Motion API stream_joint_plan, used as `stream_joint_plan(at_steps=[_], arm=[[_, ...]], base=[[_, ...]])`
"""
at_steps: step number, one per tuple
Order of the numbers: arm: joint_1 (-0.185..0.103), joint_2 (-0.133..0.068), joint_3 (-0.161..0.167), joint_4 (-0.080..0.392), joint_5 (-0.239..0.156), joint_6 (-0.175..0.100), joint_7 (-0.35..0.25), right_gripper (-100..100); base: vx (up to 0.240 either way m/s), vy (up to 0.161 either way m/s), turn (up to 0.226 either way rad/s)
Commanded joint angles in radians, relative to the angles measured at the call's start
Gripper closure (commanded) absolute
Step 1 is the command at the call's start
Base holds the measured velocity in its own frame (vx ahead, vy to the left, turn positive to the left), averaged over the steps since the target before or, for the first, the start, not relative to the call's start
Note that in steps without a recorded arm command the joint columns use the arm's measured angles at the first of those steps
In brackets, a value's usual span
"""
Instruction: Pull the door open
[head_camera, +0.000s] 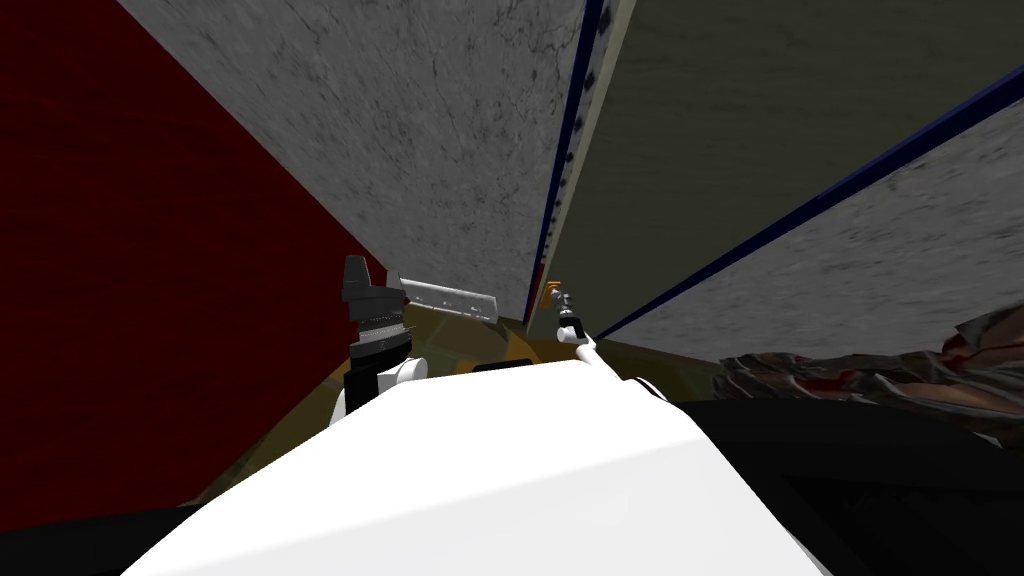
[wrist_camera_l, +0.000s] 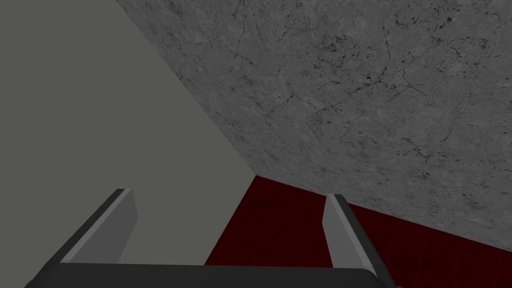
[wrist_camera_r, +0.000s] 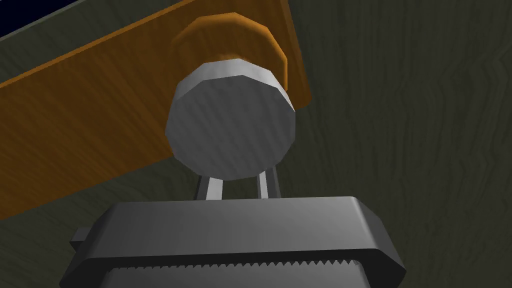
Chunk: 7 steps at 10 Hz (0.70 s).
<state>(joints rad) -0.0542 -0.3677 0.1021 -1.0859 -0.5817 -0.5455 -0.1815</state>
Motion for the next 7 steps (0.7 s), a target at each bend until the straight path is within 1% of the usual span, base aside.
stream_joint_plan(at_steps=[1,2,3,4,5,6,7], arm=[[-0.015,0.017,0.022,-0.029,-0.050,0.005,-0.050,100],[-0.016,0.023,0.034,-0.036,-0.083,0.010,-0.080,100],[-0.016,0.023,0.034,-0.036,-0.095,0.010,-0.092,100],[-0.018,0.028,0.045,-0.044,-0.131,0.015,-0.128,100],[-0.018,0.028,0.045,-0.044,-0.131,0.015,-0.128,100],[-0.019,0.033,0.057,-0.051,-0.168,0.020,-0.165,100],[-0.019,0.033,0.057,-0.051,-0.168,0.020,-0.165,100]], base=[[-0.077,-0.052,0.064],[-0.084,-0.076,0.093],[-0.066,-0.056,0.065],[-0.061,-0.050,0.047],[-0.042,-0.031,0.044],[-0.046,-0.030,0.058],[-0.049,-0.026,0.030]])
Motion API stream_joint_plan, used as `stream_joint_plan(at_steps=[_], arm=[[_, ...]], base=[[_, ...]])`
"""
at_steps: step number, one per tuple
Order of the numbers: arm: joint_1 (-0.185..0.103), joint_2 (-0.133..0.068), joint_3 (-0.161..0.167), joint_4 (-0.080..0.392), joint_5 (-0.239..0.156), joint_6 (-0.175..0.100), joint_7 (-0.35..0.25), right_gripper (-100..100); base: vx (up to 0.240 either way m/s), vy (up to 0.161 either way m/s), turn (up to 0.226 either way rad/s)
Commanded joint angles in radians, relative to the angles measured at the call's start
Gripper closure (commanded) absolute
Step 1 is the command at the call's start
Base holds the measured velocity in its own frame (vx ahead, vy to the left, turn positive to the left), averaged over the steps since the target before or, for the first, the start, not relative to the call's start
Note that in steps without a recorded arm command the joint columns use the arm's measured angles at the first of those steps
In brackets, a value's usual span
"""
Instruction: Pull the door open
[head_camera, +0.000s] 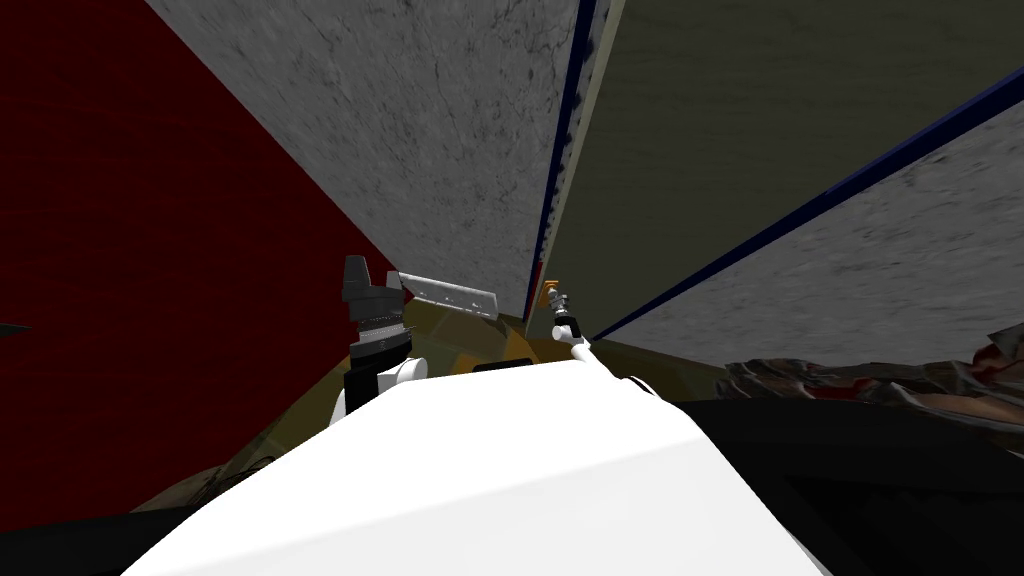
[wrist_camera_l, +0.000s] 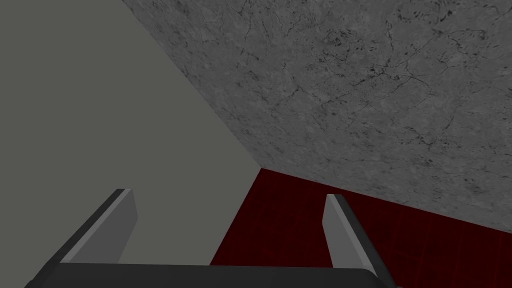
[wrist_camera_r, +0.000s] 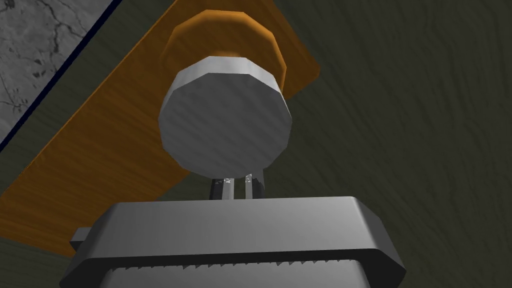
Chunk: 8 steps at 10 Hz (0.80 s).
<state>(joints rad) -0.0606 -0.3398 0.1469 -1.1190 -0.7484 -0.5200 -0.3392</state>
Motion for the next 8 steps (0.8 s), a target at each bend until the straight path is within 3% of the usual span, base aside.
stream_joint_plan(at_steps=[1,4,5,8], arm=[[-0.014,0.010,0.023,-0.025,-0.037,-0.001,-0.044,100],[-0.014,0.010,0.023,-0.025,-0.037,-0.001,-0.044,100],[0.018,0.003,0.018,-0.042,-0.076,0.016,-0.067,-100],[0.034,0.001,0.032,-0.072,-0.133,0.016,-0.119,-100]], base=[[-0.057,-0.041,0.060],[-0.022,-0.015,0.013],[-0.039,-0.020,0.007],[-0.096,-0.004,0.091]])
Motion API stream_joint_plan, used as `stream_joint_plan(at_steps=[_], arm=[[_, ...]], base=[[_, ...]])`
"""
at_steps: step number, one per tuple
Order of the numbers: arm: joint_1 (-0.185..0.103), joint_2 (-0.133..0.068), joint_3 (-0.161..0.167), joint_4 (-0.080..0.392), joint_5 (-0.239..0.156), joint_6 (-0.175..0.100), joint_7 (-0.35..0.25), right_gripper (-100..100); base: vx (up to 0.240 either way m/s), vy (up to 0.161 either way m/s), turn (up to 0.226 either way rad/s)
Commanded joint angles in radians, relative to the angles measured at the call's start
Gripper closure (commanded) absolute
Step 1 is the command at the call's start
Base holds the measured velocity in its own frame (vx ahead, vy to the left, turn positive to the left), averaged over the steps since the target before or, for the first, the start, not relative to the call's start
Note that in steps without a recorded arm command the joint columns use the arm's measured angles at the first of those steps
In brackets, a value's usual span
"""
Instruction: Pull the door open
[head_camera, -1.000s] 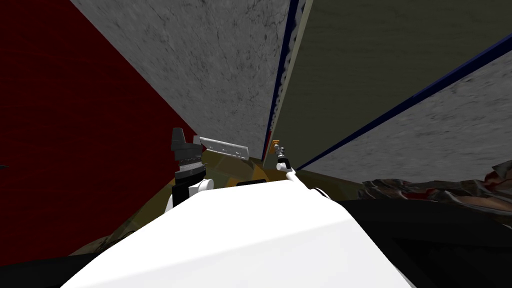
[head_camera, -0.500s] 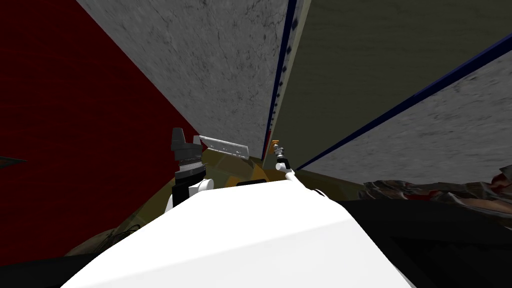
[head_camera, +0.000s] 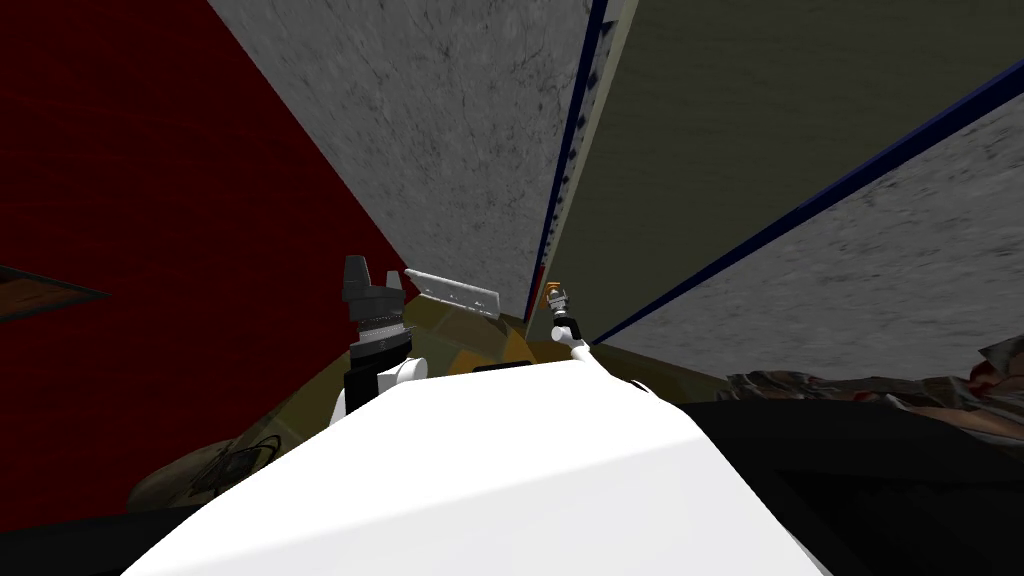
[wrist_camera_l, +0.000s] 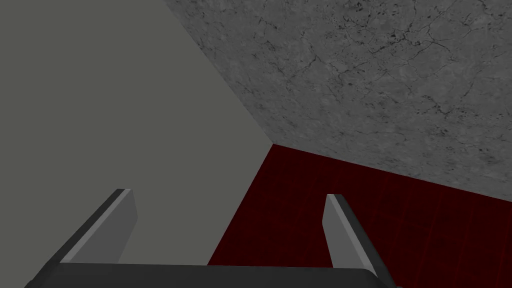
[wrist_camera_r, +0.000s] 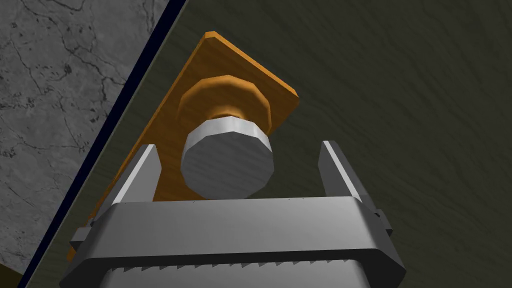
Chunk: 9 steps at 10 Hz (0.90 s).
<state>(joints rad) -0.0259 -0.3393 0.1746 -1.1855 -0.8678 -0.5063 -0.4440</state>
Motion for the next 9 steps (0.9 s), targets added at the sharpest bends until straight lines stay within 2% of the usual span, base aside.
stream_joint_plan(at_steps=[1,3,9], arm=[[0.005,0.000,0.010,-0.017,-0.037,0.002,-0.035,-100],[0.019,-0.001,0.023,-0.044,-0.087,0.002,-0.081,-100],[0.061,-0.007,0.061,-0.126,-0.243,0.003,-0.224,-100]], base=[[-0.087,0.027,0.057],[-0.103,-0.001,0.062],[-0.096,-0.042,0.071]])
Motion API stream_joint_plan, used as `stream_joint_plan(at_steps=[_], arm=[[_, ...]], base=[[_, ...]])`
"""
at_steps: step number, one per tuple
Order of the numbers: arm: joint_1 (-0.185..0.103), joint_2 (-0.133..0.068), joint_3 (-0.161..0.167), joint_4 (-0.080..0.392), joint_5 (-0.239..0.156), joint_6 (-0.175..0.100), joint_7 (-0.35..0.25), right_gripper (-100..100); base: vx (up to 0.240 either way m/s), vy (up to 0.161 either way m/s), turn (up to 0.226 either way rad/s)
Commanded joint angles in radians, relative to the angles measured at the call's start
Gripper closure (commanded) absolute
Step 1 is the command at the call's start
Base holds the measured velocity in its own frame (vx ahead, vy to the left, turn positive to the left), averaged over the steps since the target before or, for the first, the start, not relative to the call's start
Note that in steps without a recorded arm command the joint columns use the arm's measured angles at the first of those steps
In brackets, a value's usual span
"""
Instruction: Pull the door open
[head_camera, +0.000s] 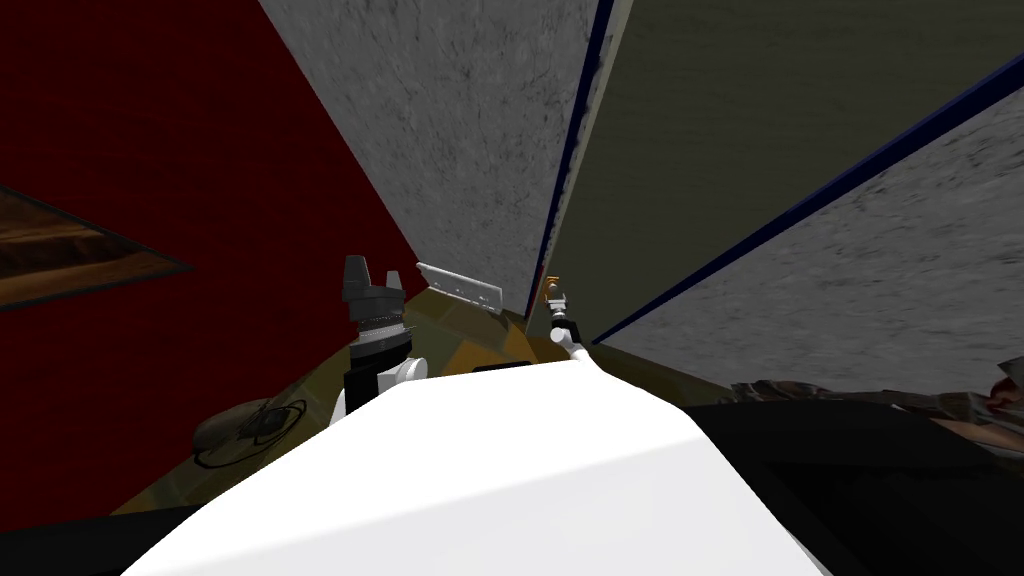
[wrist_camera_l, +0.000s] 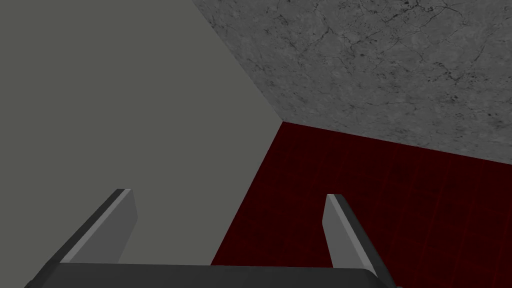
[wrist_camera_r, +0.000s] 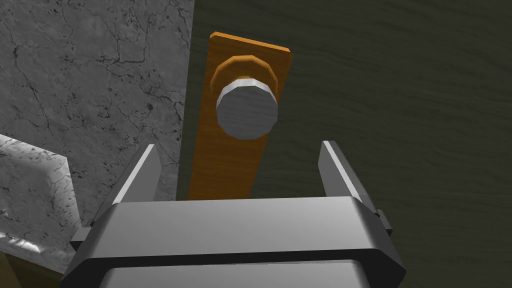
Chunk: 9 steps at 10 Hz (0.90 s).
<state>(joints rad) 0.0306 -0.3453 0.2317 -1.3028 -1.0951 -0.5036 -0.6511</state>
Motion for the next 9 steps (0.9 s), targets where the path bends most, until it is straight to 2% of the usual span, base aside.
stream_joint_plan(at_steps=[1,5,6,7,9], arm=[[0.011,-0.001,0.010,-0.020,-0.038,0.000,-0.037,-100],[0.031,-0.004,0.028,-0.060,-0.114,0.000,-0.106,-100],[0.028,-0.004,0.026,-0.052,-0.100,-0.001,-0.094,-100],[0.031,-0.028,0.011,-0.037,-0.106,-0.009,-0.126,-100],[0.035,-0.063,-0.012,-0.013,-0.112,-0.020,-0.167,-100]], base=[[-0.094,-0.028,0.055],[-0.091,-0.027,0.045],[-0.038,-0.017,0.008],[0.082,0.007,0.170],[0.200,0.002,0.224]])
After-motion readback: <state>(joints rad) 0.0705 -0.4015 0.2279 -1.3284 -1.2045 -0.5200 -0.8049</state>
